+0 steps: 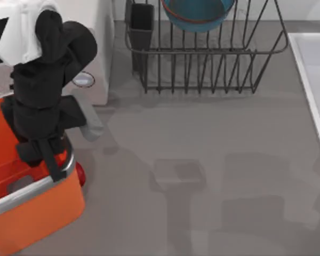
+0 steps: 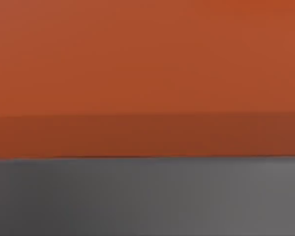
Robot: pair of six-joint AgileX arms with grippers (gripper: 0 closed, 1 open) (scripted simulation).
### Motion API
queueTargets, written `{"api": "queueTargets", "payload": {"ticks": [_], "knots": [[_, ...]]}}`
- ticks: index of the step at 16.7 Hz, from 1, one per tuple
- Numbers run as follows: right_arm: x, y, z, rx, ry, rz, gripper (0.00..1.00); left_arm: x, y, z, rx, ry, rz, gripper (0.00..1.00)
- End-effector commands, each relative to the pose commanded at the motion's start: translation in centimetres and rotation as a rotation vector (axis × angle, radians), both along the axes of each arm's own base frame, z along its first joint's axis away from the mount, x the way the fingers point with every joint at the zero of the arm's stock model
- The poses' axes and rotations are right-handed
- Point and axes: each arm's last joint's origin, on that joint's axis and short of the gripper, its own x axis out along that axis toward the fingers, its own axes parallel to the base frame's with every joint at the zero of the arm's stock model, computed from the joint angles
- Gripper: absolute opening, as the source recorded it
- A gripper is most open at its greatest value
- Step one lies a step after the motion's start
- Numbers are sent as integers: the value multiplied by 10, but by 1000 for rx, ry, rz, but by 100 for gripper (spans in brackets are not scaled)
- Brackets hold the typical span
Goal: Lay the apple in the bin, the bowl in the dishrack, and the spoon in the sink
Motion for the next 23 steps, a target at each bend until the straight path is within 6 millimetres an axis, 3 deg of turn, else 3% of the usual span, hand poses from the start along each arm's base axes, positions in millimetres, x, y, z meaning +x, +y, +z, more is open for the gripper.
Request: {"api": "queueTargets", "payload": {"ticks": [9,18,23], "knots": [[6,-1,-5,10,45,34,100,0,0,0,0,0,0,100],[9,-2,-91,9,37,32,100,0,0,0,0,0,0,100],[6,-1,-101,10,44,32,100,0,0,0,0,0,0,100]]}}
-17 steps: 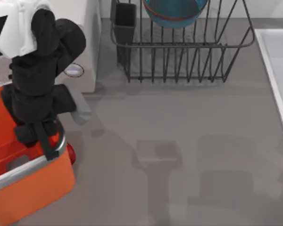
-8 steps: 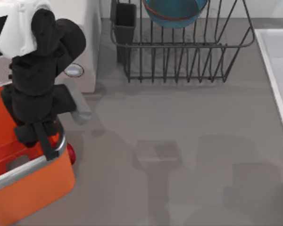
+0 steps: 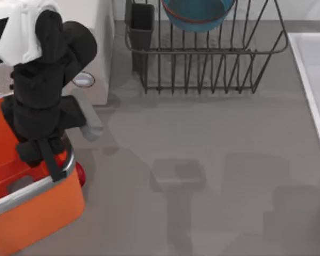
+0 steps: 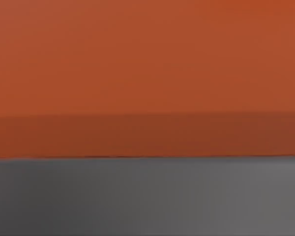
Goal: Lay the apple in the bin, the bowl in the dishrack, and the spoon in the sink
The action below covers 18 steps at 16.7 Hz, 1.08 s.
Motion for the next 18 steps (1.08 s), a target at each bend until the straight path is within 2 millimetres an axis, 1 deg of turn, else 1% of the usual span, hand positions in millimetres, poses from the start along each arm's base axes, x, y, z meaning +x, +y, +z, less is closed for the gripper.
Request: {"api": "queueTargets", "payload": {"ticks": [1,14,15,18], "knots": [[0,0,0,0,0,0,100,0,0,0,0,0,0,100],[0,0,0,0,0,0,2,0,0,0,0,0,0,100],[0,0,0,0,0,0,0,0,0,0,0,0,0,100],[0,0,0,0,0,0,0,0,0,0,0,0,0,100]]}}
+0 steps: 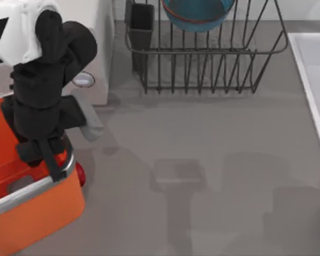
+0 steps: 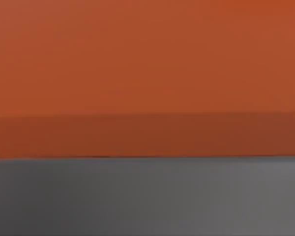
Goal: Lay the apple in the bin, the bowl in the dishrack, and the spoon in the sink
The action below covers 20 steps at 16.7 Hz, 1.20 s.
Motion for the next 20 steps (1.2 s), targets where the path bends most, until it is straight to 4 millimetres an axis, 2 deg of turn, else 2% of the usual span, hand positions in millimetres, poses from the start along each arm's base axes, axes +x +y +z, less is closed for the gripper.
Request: {"api": "queueTargets", "payload": {"ticks": [4,5,7,9,16,18,20], "knots": [[0,0,0,0,0,0,0,0,0,0,0,0,0,100],[0,1,22,7,-10,-29,0,0,0,0,0,0,0,100],[2,0,25,7,-13,-27,0,0,0,0,0,0,0,100],[6,0,39,8,-17,-22,0,0,0,0,0,0,0,100],[2,0,111,10,7,-25,0,0,0,0,0,0,0,100],[0,1,121,7,-9,-28,0,0,0,0,0,0,0,100],[0,1,122,7,-10,-29,0,0,0,0,0,0,0,100]]}}
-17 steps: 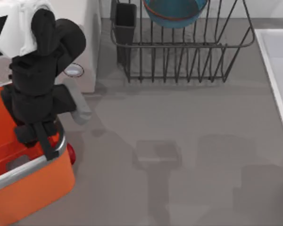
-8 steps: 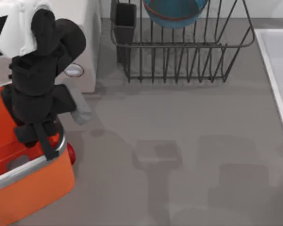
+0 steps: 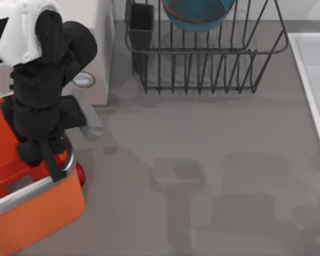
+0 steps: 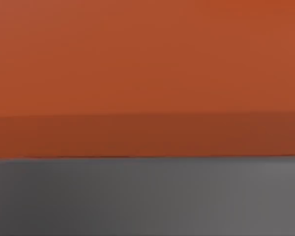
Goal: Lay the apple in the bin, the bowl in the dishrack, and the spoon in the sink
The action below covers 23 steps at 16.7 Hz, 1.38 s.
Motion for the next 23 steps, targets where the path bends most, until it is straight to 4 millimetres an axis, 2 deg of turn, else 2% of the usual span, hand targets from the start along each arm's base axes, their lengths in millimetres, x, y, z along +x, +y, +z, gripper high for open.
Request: {"api": "queueTargets", "payload": {"ticks": [4,6,8,11,15,18,20,23], "knots": [[2,0,-1,2,7,0,0,0,0,0,0,0,0,100],[13,-2,3,5,23,-1,0,0,0,0,0,0,0,100],[33,-6,7,9,51,1,0,0,0,0,0,0,0,100],[77,-13,15,15,89,7,0,0,0,0,0,0,0,100],[152,-23,26,13,91,15,0,0,0,0,0,0,0,100],[204,-29,27,8,65,18,0,0,0,0,0,0,0,100],[230,-31,22,4,44,18,0,0,0,0,0,0,0,100],[255,-31,9,-1,19,13,0,0,0,0,0,0,0,100]]}}
